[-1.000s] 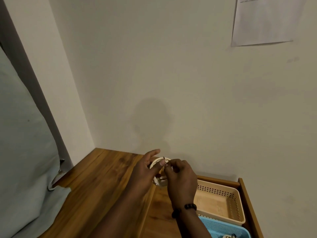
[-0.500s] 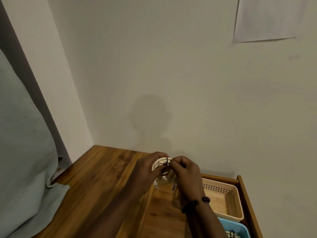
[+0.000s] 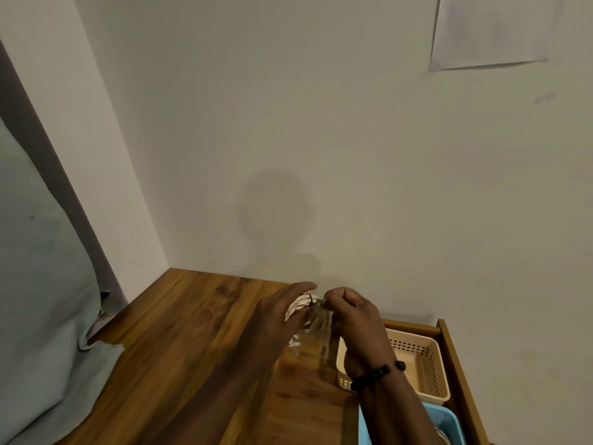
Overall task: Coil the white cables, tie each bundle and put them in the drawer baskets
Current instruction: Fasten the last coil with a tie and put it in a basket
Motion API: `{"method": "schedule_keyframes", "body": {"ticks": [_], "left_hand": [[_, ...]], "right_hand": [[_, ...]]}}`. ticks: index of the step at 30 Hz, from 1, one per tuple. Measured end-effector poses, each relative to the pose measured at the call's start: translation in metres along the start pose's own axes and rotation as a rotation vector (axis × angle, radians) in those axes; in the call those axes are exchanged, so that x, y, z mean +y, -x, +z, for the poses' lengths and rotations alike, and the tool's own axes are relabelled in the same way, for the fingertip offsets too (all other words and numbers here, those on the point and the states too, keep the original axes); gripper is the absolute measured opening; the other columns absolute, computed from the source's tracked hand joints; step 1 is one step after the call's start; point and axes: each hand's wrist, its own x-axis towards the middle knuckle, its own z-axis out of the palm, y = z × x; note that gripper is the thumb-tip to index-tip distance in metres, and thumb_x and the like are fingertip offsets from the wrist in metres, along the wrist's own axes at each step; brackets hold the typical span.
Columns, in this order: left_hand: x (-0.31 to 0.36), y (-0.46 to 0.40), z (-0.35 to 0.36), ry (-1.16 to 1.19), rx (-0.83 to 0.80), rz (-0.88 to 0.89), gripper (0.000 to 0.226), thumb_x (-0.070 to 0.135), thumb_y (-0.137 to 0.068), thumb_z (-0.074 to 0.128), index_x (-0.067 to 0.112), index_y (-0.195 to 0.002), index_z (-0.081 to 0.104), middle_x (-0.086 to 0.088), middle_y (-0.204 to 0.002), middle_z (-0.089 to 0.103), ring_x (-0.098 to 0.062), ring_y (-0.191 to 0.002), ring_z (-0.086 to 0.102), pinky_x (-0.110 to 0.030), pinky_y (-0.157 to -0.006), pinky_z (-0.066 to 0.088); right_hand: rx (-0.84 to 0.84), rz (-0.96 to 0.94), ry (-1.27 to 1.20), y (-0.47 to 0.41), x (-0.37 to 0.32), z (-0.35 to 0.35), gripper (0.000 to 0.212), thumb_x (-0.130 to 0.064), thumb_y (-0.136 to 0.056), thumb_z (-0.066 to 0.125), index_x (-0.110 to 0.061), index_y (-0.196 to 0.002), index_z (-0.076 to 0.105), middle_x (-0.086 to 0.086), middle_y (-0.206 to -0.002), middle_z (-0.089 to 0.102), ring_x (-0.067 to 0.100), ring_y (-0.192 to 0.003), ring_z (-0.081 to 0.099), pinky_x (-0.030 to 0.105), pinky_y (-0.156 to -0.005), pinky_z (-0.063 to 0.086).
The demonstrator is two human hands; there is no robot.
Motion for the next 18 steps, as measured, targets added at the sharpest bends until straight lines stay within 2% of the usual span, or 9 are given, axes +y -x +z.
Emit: {"method": "schedule_keyframes", "body": {"ticks": [2, 7, 9, 12, 14, 16, 18], "left_hand": [[0.002, 0.002, -0.002, 0.022, 0.019, -0.001, 0.03, 0.025, -0.092, 0.061, 0.026, -0.121, 0.064, 0.011, -0.116, 0.068, 0.0, -0.106, 0.062, -0.022, -0.088, 0.054], [0.01, 0.002, 0.0, 0.079, 0.033, 0.012, 0.025, 0.023, -0.088, 0.061, 0.021, -0.113, 0.068, 0.009, -0.107, 0.07, -0.003, -0.1, 0.065, -0.021, -0.083, 0.055], [0.012, 0.001, 0.0, 0.102, 0.014, 0.004, 0.027, 0.025, -0.088, 0.063, 0.017, -0.114, 0.068, 0.008, -0.106, 0.071, -0.005, -0.098, 0.066, -0.021, -0.081, 0.055], [0.015, 0.0, 0.0, 0.131, 0.038, -0.009, 0.031, 0.035, -0.088, 0.062, 0.017, -0.113, 0.068, 0.009, -0.105, 0.071, -0.007, -0.098, 0.067, -0.022, -0.082, 0.055], [0.014, -0.002, 0.002, 0.113, 0.075, -0.033, 0.027, 0.031, -0.09, 0.063, 0.018, -0.112, 0.069, 0.008, -0.105, 0.071, -0.008, -0.099, 0.067, -0.024, -0.083, 0.056], [0.012, -0.004, 0.004, 0.076, 0.108, -0.064, 0.022, 0.015, -0.091, 0.064, 0.02, -0.112, 0.07, 0.007, -0.106, 0.071, -0.008, -0.099, 0.067, -0.024, -0.084, 0.056], [0.012, -0.005, 0.003, 0.053, 0.143, -0.1, 0.028, 0.008, -0.089, 0.064, 0.026, -0.111, 0.068, 0.006, -0.106, 0.072, -0.008, -0.099, 0.067, -0.02, -0.085, 0.056]], "right_hand": [[-0.018, -0.019, 0.005, -0.001, -0.005, -0.004, 0.016, -0.008, -0.088, 0.058, 0.003, -0.078, 0.065, 0.009, -0.07, 0.059, 0.016, -0.062, 0.052, 0.029, -0.054, 0.044], [-0.009, -0.057, 0.024, -0.005, -0.013, -0.006, 0.017, -0.008, -0.09, 0.057, 0.005, -0.082, 0.064, 0.005, -0.069, 0.057, 0.004, -0.052, 0.05, 0.021, -0.048, 0.044], [0.02, -0.152, 0.142, -0.01, -0.016, -0.007, 0.016, -0.009, -0.089, 0.058, 0.0, -0.078, 0.065, 0.006, -0.07, 0.057, 0.007, -0.058, 0.049, 0.022, -0.053, 0.045], [0.019, -0.252, 0.248, -0.015, -0.017, -0.008, 0.017, -0.011, -0.09, 0.057, -0.01, -0.075, 0.064, 0.004, -0.073, 0.061, 0.019, -0.069, 0.054, 0.036, -0.065, 0.047], [0.015, -0.329, 0.299, -0.014, -0.015, -0.006, 0.015, -0.011, -0.09, 0.056, -0.015, -0.076, 0.061, 0.002, -0.081, 0.062, 0.022, -0.079, 0.059, 0.039, -0.071, 0.05], [-0.03, -0.399, 0.355, -0.01, -0.014, -0.003, 0.012, -0.012, -0.091, 0.055, -0.019, -0.083, 0.061, -0.003, -0.091, 0.063, 0.016, -0.088, 0.06, 0.034, -0.075, 0.052], [-0.104, -0.433, 0.387, -0.007, -0.012, 0.0, 0.01, -0.012, -0.094, 0.054, -0.018, -0.092, 0.061, -0.007, -0.094, 0.067, 0.011, -0.087, 0.064, 0.028, -0.073, 0.056]]}}
